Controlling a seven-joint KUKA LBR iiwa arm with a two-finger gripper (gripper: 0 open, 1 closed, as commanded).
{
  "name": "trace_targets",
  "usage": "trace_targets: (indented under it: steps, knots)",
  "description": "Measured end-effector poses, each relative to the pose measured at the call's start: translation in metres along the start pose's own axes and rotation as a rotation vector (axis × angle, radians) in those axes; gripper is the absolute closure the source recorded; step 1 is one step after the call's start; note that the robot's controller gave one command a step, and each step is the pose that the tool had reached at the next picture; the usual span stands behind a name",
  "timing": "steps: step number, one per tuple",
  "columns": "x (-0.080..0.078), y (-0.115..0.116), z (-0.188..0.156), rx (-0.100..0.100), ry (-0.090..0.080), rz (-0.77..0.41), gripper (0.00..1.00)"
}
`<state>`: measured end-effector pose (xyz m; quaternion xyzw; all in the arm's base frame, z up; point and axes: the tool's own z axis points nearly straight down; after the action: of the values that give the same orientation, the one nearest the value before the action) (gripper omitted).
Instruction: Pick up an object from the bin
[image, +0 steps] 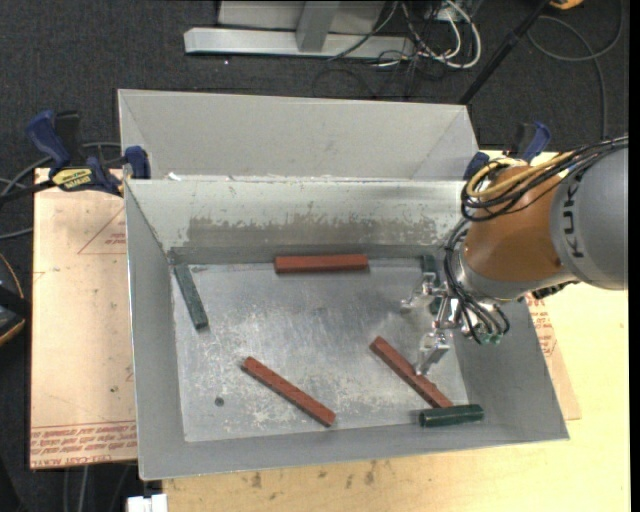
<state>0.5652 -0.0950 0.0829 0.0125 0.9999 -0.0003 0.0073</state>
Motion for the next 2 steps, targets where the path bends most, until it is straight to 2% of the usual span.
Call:
trace_targets:
  steps: [1,2]
  knots:
    - [0.009,-0.002,-0.016,-0.003,0.014,-0.083,0.00]
    - [0.034,-0.006,-0.021,-0.001,0.009,-0.081,0.00]
